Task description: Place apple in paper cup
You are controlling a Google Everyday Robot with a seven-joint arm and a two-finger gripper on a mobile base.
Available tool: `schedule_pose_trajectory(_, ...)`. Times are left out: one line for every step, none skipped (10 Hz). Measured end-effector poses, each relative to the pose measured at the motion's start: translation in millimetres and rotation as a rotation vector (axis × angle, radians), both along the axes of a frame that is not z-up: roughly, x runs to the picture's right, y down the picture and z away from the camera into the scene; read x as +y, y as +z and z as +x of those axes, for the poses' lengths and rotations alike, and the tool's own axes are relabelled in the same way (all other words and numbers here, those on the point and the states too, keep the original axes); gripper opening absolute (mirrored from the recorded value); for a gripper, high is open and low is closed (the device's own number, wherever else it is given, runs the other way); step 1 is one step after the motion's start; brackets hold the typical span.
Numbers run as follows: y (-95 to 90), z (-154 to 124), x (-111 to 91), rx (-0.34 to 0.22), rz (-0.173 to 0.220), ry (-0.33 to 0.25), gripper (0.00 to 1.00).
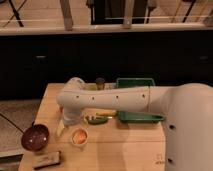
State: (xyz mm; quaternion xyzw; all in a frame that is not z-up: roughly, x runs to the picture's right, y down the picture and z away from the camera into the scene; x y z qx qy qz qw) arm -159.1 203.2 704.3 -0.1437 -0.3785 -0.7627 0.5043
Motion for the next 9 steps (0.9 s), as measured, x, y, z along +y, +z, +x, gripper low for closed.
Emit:
schedule_pose_trajectory(0.0, 0.0, -0.1, -0.003, -0.001, 0.000, 0.80)
schedule_pose_trajectory(-0.3, -0.4, -0.1, -0.006, -0.002, 0.000, 0.80)
schedule_pose_trajectory(-0.5, -0.8, -0.4, -0.008, -0.003, 0.000, 0.80)
schedule_pose_trajectory(-0.6, -1.5, -0.9, -0.010, -0.004, -0.001, 0.80)
schedule_pose_trajectory(-0.8, -1.9, -1.6, -0.011, -0.006, 0.000, 0.80)
schedule_pose_trajectory(-0.9, -1.8, -1.9, -0.011, -0.007, -0.002, 0.80)
schedule_pose_trajectory(-0.6, -1.5, -1.3, -0.010, -0.009, -0.003, 0.80)
schedule_pose_trajectory(-0.6, -1.2, -1.3, -0.010, -0.009, -0.004, 0.80)
schedule_pose_trajectory(-0.6, -1.2, -1.3, -0.010, -0.009, -0.004, 0.80)
